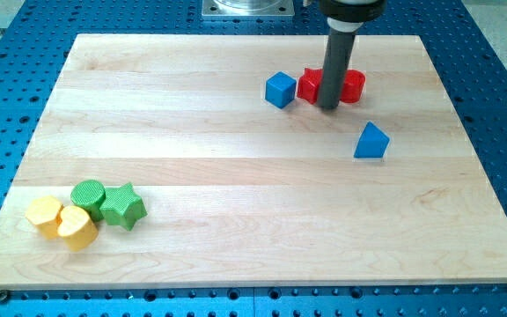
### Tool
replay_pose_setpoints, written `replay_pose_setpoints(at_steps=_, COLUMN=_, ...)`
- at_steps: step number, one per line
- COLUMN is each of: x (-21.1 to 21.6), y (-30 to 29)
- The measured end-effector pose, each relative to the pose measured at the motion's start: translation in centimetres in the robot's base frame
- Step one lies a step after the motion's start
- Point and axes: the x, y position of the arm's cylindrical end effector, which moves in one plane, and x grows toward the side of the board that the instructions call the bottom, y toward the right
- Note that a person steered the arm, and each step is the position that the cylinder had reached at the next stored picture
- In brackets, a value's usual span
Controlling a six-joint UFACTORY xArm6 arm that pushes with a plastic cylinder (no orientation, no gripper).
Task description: Keep your arm to the right of the blue triangle
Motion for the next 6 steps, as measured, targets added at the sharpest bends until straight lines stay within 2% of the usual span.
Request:
replay_pose_setpoints(at_steps=1, x=1.3, y=-2.8)
replay_pose_setpoints(at_steps=2, x=2.1, y=-10.0)
replay_pose_setpoints(at_steps=3, x=2.1, y=-12.2)
replay_pose_setpoints(at_steps=5, x=3.2, y=-8.1)
replay_pose_setpoints(at_steps=6, x=8.9, y=-7.7)
